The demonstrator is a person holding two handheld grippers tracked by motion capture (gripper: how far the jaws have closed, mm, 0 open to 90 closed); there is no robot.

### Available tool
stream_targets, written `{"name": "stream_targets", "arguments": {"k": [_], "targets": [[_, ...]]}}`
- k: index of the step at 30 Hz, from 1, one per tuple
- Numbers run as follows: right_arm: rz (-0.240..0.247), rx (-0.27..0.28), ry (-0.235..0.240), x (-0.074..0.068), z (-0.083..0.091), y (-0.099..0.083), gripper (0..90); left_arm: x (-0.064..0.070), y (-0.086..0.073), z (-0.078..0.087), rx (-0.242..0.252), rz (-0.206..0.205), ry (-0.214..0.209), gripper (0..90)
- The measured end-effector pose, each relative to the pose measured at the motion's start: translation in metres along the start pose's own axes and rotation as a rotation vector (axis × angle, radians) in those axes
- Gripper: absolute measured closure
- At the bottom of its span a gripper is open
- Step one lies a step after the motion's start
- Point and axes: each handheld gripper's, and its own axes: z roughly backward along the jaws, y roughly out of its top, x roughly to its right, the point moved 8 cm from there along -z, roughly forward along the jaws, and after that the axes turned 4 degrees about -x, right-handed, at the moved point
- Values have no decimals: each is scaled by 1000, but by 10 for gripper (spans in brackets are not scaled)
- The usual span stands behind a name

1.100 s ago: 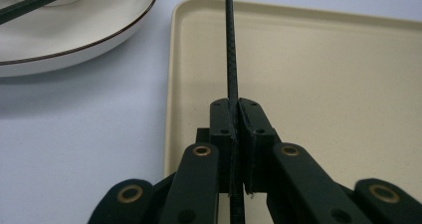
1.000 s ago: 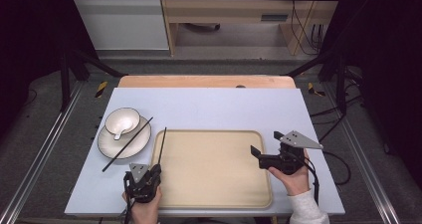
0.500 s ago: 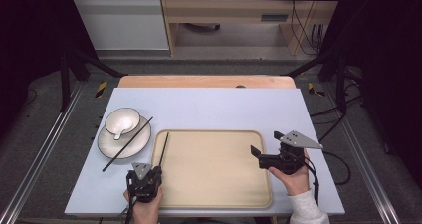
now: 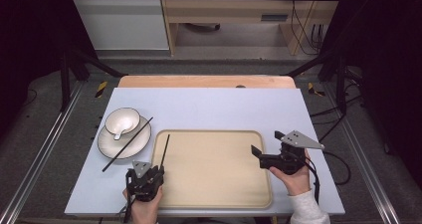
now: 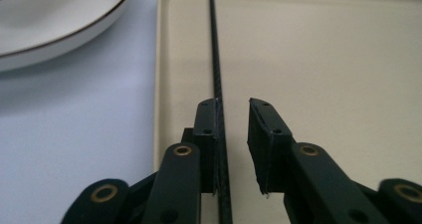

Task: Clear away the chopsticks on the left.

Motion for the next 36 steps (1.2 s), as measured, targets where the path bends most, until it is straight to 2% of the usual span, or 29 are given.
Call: {"name": "stream_targets", "arguments": {"k": [5, 7, 8, 9, 11, 13, 14, 16, 18, 20, 22, 24, 26, 30, 33, 36], "targets": [[-4, 7, 3, 1, 1, 1, 38, 5, 22, 16, 60, -49, -72, 633], [-4, 8, 9, 0, 1, 1, 38, 6, 33, 22, 89, -74, -77, 578], [-4, 4, 7, 0, 1, 0, 38, 7, 39, 25, 103, -93, -87, 516], [-4, 4, 7, 0, 1, 0, 38, 8, 44, 28, 114, -110, -101, 516], [-4, 4, 7, 0, 1, 0, 38, 9, 52, 31, 123, -146, -134, 442], [-4, 6, 9, 0, 1, 1, 38, 8, 59, 32, 128, -175, -162, 417], [-6, 8, 6, 0, 2, 1, 38, 7, 61, 32, 124, -184, -168, 380], [-5, 10, 8, 1, 2, 1, 38, 4, 64, 31, 126, -187, -188, 365], [-9, 14, 6, 1, 3, 2, 38, 1, 66, 29, 119, -203, -207, 320], [-12, 14, 7, 1, 4, 2, 38, -3, 70, 27, 119, -219, -198, 273], [-10, 18, 8, 2, 5, 3, 38, -6, 72, 26, 120, -228, -211, 233], [-11, 17, 9, 2, 5, 2, 38, -10, 74, 26, 110, -245, -199, 211], [-13, 18, 8, 2, 5, 3, 38, -12, 74, 26, 103, -263, -210, 205], [-9, 20, 6, 4, 6, 3, 38, -20, 70, 31, 99, -313, -214, 179], [-14, 15, 0, 4, 5, 2, 38, -29, 63, 33, 104, -311, -226, 175], [-13, 14, 4, 4, 4, 1, 38, -40, 55, 33, 92, -327, -210, 174]]}}
